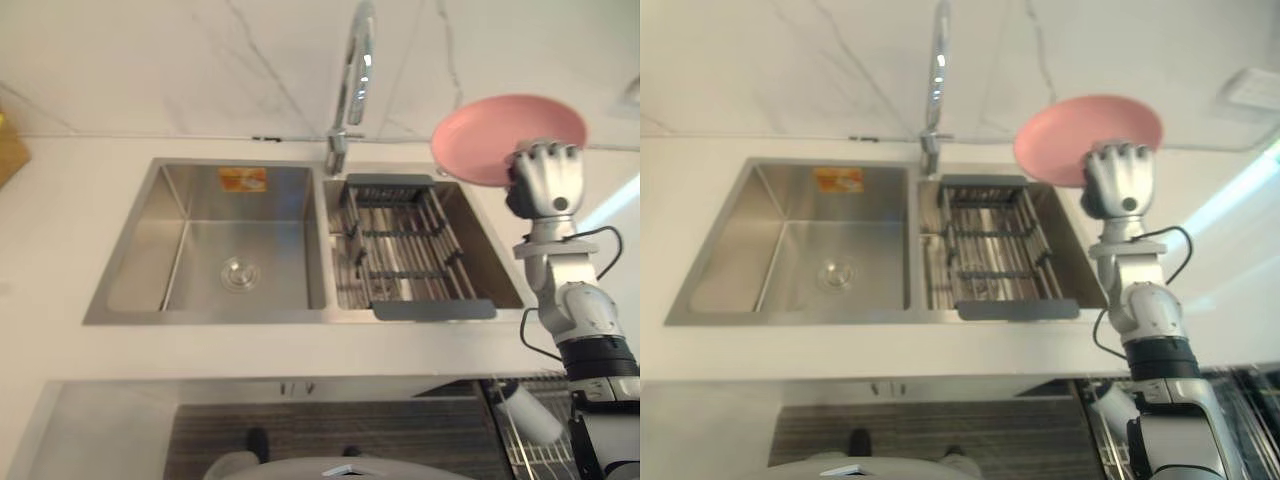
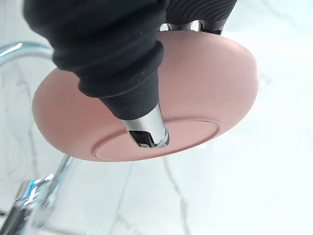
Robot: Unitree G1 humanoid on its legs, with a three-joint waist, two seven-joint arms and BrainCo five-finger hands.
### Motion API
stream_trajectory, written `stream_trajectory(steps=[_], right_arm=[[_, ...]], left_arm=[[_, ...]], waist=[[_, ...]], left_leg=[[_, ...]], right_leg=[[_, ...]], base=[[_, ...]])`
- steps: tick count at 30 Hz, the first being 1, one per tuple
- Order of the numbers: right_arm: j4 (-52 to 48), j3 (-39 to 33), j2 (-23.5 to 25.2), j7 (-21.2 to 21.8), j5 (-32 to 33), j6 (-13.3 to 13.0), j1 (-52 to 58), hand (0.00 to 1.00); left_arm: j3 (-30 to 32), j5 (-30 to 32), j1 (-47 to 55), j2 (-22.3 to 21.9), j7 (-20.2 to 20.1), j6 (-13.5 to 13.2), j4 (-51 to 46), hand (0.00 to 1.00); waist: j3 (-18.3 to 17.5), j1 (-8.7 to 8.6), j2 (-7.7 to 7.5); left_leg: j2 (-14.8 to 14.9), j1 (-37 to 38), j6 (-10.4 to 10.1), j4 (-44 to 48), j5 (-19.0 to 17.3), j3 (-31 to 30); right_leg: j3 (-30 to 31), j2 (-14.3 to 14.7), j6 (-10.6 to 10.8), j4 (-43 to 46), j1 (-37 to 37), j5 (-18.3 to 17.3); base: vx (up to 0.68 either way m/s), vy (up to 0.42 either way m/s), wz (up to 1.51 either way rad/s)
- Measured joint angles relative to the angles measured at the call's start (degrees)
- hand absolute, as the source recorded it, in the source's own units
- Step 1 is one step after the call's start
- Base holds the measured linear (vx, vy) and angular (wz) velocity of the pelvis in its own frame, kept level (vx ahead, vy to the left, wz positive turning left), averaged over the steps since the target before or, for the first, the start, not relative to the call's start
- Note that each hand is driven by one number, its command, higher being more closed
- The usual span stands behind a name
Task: Walk over to the sink, pick up the cup, carry it to the dishwasher, place the cup inside the dishwasher, then close the dishwasher door
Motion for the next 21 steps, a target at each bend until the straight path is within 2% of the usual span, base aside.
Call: stream_trajectory(steps=[4,6,9,11,14,17,21], right_arm=[[-3.0,-8.6,-2.3,-4.1,0.8,0.0,6.2,1.0],[-3.0,-12.7,-2.5,-5.1,3.9,0.1,9.5,1.0],[-0.6,-19.0,-2.6,-6.2,13.1,-0.3,14.7,1.0],[3.6,-22.9,-2.6,-6.2,22.5,-1.3,16.9,1.0],[9.6,-32.4,-1.7,-5.9,40.3,-2.9,19.3,1.0],[10.8,-37.8,0.2,-4.1,48.4,-3.4,22.6,1.0],[10.3,-38.6,6.0,-0.1,52.5,-1.7,24.6,1.0]], left_arm=[[-0.5,0.0,0.3,-0.2,0.4,0.6,0.8,0.0],[-1.2,-0.1,0.4,-0.2,0.9,1.4,1.2,0.0],[-2.2,-0.1,1.4,-0.2,0.9,1.8,1.6,0.0],[-2.4,-0.2,1.5,-0.3,0.8,2.0,2.2,0.0],[-2.7,-0.2,2.1,-0.7,0.7,3.1,2.4,0.0],[-2.7,-0.6,2.4,-0.9,0.0,3.7,2.4,0.0],[-2.4,-1.9,2.4,-1.0,-0.1,4.2,2.4,0.0]], waist=[[-1.5,-1.74,0.48],[-2.2,-3.09,0.74],[-3.2,-4.98,1.25],[-3.5,-5.58,1.19],[-4.6,-6.62,2.48],[-4.9,-7.06,3.06],[-5.2,-7.52,2.63]], left_leg=[[0.6,0.4,-0.1,0.0,-0.6,3.9],[0.9,0.4,-0.1,0.0,-0.8,5.4],[1.3,1.0,-0.3,0.0,-1.1,8.0],[1.6,1.6,-0.5,0.0,-1.4,9.5],[1.7,2.4,-1.1,0.0,-2.0,10.8],[2.0,2.4,-1.1,0.0,-2.2,11.6],[2.1,2.2,-1.1,0.0,-2.2,11.8]], right_leg=[[4.0,0.5,-0.3,-0.1,-2.0,0.8],[5.5,0.7,-0.4,-0.2,-2.8,1.1],[8.2,1.3,-0.6,-0.4,-3.7,1.7],[9.5,1.5,-0.7,-0.6,-3.8,2.0],[10.4,1.6,-0.9,-1.1,-3.9,1.8],[10.2,1.6,-1.0,-1.3,-3.9,1.8],[10.0,1.6,-1.0,-1.6,-4.0,1.8]], base=[[-0.02,0.01,-0.47],[-0.03,0.007,-0.46],[-0.03,-0.006,-0.52],[-0.03,-0.005,-0.39],[-0.04,-0.001,-0.31],[-0.06,-0.003,-0.19],[-0.03,-0.005,-0.07]])
